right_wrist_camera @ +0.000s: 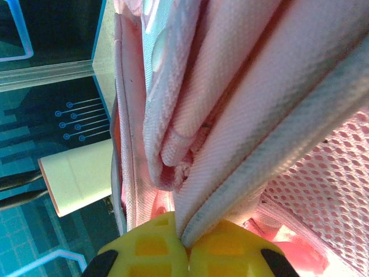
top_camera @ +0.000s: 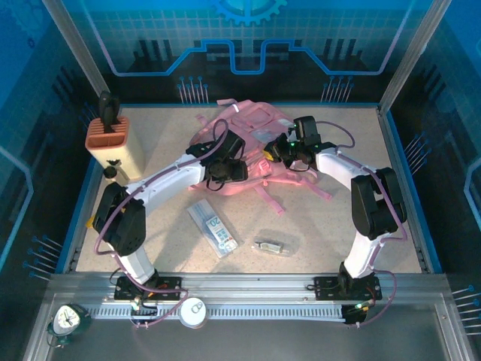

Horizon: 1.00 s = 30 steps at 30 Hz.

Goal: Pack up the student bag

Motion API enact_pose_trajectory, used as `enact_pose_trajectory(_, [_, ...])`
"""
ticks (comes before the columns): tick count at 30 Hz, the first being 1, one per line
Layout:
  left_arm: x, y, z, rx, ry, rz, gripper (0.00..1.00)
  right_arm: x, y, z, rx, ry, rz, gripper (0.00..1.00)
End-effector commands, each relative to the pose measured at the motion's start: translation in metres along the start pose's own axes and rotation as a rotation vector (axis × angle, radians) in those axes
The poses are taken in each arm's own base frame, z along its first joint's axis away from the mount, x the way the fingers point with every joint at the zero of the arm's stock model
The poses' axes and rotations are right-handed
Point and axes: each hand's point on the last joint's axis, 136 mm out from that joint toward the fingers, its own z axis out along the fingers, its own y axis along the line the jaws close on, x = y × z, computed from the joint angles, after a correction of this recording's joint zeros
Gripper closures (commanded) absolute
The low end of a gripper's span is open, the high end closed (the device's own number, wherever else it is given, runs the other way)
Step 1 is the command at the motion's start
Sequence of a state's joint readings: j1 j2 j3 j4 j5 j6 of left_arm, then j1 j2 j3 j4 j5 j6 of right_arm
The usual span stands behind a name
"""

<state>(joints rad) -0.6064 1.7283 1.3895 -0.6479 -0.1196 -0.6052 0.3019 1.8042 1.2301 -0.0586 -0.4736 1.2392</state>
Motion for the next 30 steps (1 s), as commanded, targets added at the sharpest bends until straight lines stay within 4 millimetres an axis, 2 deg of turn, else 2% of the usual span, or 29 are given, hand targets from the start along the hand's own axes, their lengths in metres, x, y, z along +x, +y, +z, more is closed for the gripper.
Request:
enact_pose_trajectory(1, [-0.014, 0.000, 0.011, 0.005, -0.020, 0.102, 0.50, -0.007, 0.054, -0.021, -0.156, -0.045, -0.075, 1.00])
enact_pose_trajectory(4, [-0.011, -0.005, 0.020, 0.022, 0.001, 0.138, 0.50, -0.009, 0.059, -0.022, -0.172, -0.048, -0.063, 1.00])
enact_pose_trajectory(8, [-0.025, -0.003, 0.026, 0.021, -0.047, 0.107, 0.43, -0.007, 0.065, -0.025, -0.195, -0.046, -0.048, 1.00])
enact_pose_trajectory(14, [-0.055, -0.033, 0.029, 0.121, -0.137, 0.064, 0.44, -0.003, 0.070, -0.024, -0.220, -0.035, -0.033, 1.00])
enact_pose_trajectory(18, [-0.067, -0.055, 0.019, 0.173, -0.204, 0.080, 0.50, 0.000, 0.072, -0.023, -0.228, -0.025, -0.035, 1.00])
enact_pose_trajectory(22, [-0.074, -0.073, 0.000, 0.234, -0.268, 0.105, 0.57, -0.002, 0.065, -0.020, -0.222, -0.022, -0.026, 1.00])
enact_pose_trajectory(24, [-0.075, -0.071, -0.003, 0.230, -0.282, 0.108, 0.59, -0.004, 0.063, -0.019, -0.229, -0.018, -0.017, 1.00])
enact_pose_trajectory(30, [-0.072, -0.045, 0.006, 0.079, -0.257, 0.123, 0.67, -0.008, 0.063, -0.023, -0.222, -0.030, -0.033, 1.00])
